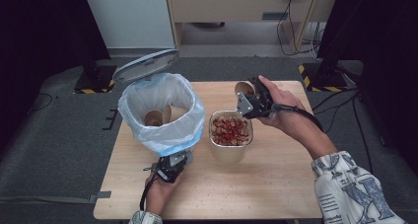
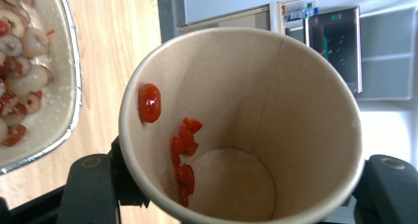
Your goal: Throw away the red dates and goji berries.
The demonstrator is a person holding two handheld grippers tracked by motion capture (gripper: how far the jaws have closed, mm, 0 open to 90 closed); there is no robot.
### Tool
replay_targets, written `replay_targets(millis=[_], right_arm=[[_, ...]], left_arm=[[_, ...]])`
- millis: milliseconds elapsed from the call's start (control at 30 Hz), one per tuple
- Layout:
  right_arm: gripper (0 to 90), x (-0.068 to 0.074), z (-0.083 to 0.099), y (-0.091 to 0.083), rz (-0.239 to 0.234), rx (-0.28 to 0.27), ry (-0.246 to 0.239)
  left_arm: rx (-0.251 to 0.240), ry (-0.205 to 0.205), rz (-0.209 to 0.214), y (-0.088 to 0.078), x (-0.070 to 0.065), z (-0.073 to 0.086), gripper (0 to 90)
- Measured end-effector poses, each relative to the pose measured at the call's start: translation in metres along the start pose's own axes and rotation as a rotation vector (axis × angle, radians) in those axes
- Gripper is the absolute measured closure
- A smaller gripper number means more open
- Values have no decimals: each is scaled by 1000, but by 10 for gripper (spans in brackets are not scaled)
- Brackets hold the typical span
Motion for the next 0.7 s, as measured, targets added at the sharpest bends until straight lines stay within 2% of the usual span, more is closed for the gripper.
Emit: replay_targets(millis=[133, 167, 200, 233, 267, 300, 333, 367, 400, 433, 500, 533, 567, 600, 633, 700], right_arm=[[321, 1, 8, 3, -23, -7, 69], [321, 1, 8, 3, -23, -7, 69], [321, 0, 10, 4, -35, -18, 115], [321, 0, 10, 4, -35, -18, 115], [321, -2, 13, 4, -47, -36, 162], [321, -2, 13, 4, -47, -36, 162], [321, -2, 14, 4, -57, -45, 193], [321, -4, 18, 5, -72, -58, 243], [321, -4, 18, 5, -72, -58, 243], [321, -4, 19, 5, -82, -66, 270], [321, -5, 25, 5, -105, -86, 346], [321, -5, 25, 5, -105, -86, 346], [321, -6, 29, 5, -114, -98, 386], [321, -6, 29, 5, -114, -98, 386], [320, -6, 33, 5, -130, -108, 425], [320, -7, 36, 4, -144, -120, 460]], left_arm=[[0, 0, 1, 0, 0, 0, 900], [0, 0, 1, 0, 0, 0, 900], [0, -1, 0, 0, 0, 0, 900], [0, -1, 1, 0, 0, 0, 900], [0, -1, 0, 0, 0, 0, 900], [0, 0, 0, 0, 0, 0, 900], [-1, -1, 1, 0, 0, 0, 900], [-1, -2, 1, 0, 0, 0, 900], [-1, -2, 1, 0, 0, 0, 900], [-1, -2, 1, 0, 0, 0, 900], [-2, -12, 1, 0, -1, 0, 900], [-2, -12, 1, 0, -1, 0, 900], [-2, -11, 2, 0, -1, 0, 900], [-2, -12, 1, 0, -1, 0, 900], [3, -6, 1, 0, 0, 0, 900], [4, -4, 1, 0, 0, 1, 900]])
Point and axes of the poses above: each handheld gripper's, and its own axes: y roughly forward along the jaws, z roughly out of its underside, x roughly to its left, the point moved 8 cm from there along y, roughly forward along the jaws, and after that the axes turned 3 degrees about x, right-handed, at the moved point
